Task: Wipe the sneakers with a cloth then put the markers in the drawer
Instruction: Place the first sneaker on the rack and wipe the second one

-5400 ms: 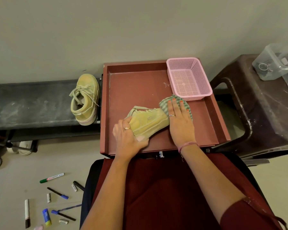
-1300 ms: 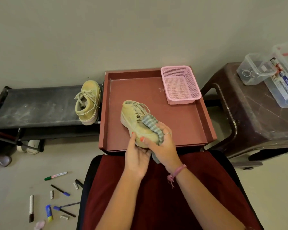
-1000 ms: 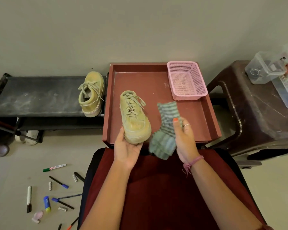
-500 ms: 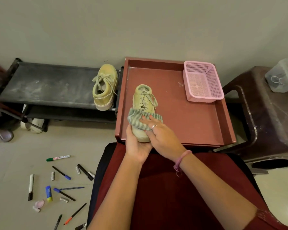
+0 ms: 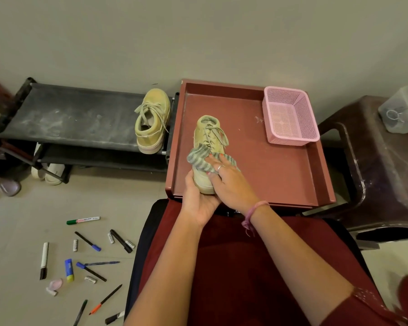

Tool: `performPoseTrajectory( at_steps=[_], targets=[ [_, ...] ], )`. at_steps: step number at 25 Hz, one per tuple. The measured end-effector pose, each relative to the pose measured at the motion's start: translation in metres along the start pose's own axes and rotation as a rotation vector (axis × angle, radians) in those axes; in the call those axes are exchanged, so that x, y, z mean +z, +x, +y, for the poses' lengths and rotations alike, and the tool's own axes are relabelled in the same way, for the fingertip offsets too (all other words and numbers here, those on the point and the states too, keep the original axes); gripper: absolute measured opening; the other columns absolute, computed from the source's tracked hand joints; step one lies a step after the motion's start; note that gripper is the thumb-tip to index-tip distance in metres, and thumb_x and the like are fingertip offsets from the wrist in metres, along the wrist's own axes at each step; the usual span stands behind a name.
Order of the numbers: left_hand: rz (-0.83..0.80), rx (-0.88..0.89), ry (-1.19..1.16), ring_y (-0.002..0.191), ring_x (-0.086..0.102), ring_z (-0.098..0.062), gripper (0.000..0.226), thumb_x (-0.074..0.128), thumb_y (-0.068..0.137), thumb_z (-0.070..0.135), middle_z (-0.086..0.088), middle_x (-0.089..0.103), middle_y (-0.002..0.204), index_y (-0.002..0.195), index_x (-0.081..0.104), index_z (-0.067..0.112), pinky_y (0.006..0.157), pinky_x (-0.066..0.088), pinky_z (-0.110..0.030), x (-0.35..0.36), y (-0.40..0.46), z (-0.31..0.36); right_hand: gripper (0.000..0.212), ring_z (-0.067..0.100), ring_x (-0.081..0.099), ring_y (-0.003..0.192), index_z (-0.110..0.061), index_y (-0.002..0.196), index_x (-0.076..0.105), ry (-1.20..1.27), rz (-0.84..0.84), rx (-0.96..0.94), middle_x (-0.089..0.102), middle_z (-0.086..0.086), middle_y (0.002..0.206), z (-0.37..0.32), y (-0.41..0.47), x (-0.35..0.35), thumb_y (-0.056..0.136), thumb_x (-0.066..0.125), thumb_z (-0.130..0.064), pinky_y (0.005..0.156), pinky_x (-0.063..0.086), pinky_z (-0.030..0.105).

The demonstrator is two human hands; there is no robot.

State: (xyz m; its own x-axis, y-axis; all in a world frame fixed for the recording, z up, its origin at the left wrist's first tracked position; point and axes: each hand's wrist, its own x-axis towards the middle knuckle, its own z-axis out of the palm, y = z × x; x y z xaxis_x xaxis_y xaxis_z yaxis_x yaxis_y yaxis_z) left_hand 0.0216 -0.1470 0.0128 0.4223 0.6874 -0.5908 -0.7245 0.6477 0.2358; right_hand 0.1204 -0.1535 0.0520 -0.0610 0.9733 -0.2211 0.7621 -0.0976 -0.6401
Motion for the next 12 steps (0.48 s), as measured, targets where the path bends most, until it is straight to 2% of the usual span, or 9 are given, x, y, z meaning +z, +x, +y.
performPoseTrajectory(
  at_steps=[3, 5, 7, 8, 10, 12],
  targets=[
    [0.007, -0.017, -0.042, 0.108, 0.065, -0.028, 0.055, 0.029, 0.102, 0.045, -0.018, 0.064, 0.123, 0.132, 0.054, 0.007, 0.076, 0.06, -0.036, -0.003, -0.001, 0.0, 0.041, 0.004, 0.018, 0.142, -0.024, 0.14, 0.043, 0.051, 0.02, -0.087, 0.037, -0.011, 0.148, -0.005, -0.015, 0.004, 0.1, 0.037, -0.016, 0.118, 0.011, 0.028],
    [-0.021, 0.003, -0.005, 0.095, 0.07, -0.028, 0.048, 0.032, 0.103, 0.037, -0.02, 0.067, 0.113, 0.121, 0.059, 0.002, 0.069, 0.06, -0.035, -0.005, -0.004, -0.001, 0.038, -0.004, 0.028, 0.133, -0.02, 0.135, 0.05, 0.036, -0.003, -0.201, 0.045, -0.015, 0.138, 0.0, -0.031, -0.006, 0.099, 0.04, -0.011, 0.114, 0.013, 0.017],
    [-0.005, -0.003, 0.046, 0.089, 0.071, -0.027, 0.044, 0.033, 0.102, 0.034, -0.02, 0.068, 0.107, 0.112, 0.062, 0.003, 0.071, 0.06, -0.038, -0.004, -0.005, -0.003, 0.034, -0.011, 0.035, 0.121, -0.018, 0.129, 0.056, -0.02, -0.017, -0.316, 0.05, -0.018, 0.126, 0.008, -0.044, -0.023, 0.097, 0.044, -0.01, 0.107, 0.018, 0.007],
    [0.009, -0.017, 0.073, 0.093, 0.069, -0.028, 0.047, 0.033, 0.101, 0.038, -0.02, 0.068, 0.109, 0.114, 0.062, 0.004, 0.076, 0.059, -0.039, -0.003, -0.004, -0.003, 0.032, -0.012, 0.041, 0.114, -0.02, 0.124, 0.058, 0.0, -0.002, -0.318, 0.055, -0.016, 0.12, 0.013, -0.049, -0.031, 0.097, 0.045, -0.012, 0.103, 0.026, 0.007],
    [0.014, -0.039, 0.081, 0.109, 0.063, -0.03, 0.051, 0.034, 0.1, 0.044, -0.02, 0.064, 0.122, 0.126, 0.058, 0.008, 0.088, 0.056, -0.043, -0.001, 0.0, -0.003, 0.025, 0.002, 0.058, 0.096, -0.025, 0.114, 0.059, 0.17, 0.106, -0.17, 0.066, -0.006, 0.1, 0.025, -0.051, -0.042, 0.098, 0.043, -0.015, 0.093, 0.045, 0.025],
    [0.016, -0.055, 0.021, 0.118, 0.059, -0.036, 0.052, 0.04, 0.099, 0.046, -0.022, 0.06, 0.13, 0.131, 0.056, 0.008, 0.093, 0.053, -0.047, 0.001, 0.004, -0.002, 0.018, 0.014, 0.064, 0.089, -0.022, 0.109, 0.059, 0.444, 0.298, 0.066, 0.066, -0.002, 0.092, 0.036, -0.044, -0.048, 0.099, 0.044, -0.017, 0.085, 0.052, 0.041]
  ],
)
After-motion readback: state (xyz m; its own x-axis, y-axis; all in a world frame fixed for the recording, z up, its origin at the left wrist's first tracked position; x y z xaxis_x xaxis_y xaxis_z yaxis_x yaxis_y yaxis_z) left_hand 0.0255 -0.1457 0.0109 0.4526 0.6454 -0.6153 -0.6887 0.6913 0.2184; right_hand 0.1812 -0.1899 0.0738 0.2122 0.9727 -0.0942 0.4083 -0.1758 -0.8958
